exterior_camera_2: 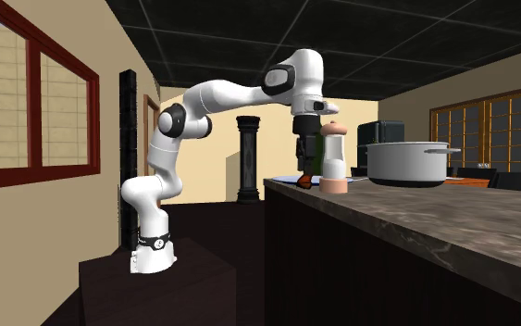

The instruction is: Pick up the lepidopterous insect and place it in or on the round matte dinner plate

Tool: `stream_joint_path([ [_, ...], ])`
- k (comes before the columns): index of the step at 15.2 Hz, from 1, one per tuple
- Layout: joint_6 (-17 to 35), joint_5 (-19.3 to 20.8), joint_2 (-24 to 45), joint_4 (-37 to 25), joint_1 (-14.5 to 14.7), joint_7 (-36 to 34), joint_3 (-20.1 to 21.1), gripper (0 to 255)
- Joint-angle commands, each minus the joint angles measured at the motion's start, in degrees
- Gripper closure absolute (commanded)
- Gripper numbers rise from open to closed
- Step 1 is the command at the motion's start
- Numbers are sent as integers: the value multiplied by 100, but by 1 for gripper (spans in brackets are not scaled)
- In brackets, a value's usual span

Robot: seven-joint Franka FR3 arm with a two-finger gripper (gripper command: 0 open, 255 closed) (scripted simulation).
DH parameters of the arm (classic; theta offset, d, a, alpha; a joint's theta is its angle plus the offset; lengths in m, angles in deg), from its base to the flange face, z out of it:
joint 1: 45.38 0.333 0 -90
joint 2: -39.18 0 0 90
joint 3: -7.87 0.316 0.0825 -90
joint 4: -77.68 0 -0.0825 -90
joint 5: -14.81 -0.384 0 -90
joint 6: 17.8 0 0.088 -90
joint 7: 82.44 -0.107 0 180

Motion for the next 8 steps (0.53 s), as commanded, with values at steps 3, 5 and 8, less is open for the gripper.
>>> stream_joint_path([
  [3, 360, -16, -141, 498, -17, 2, 3, 0],
  [5, 360, -16, -142, 498, -17, 2, 2, 0],
  [8, 360, -16, -141, 498, -17, 2, 2, 0],
])
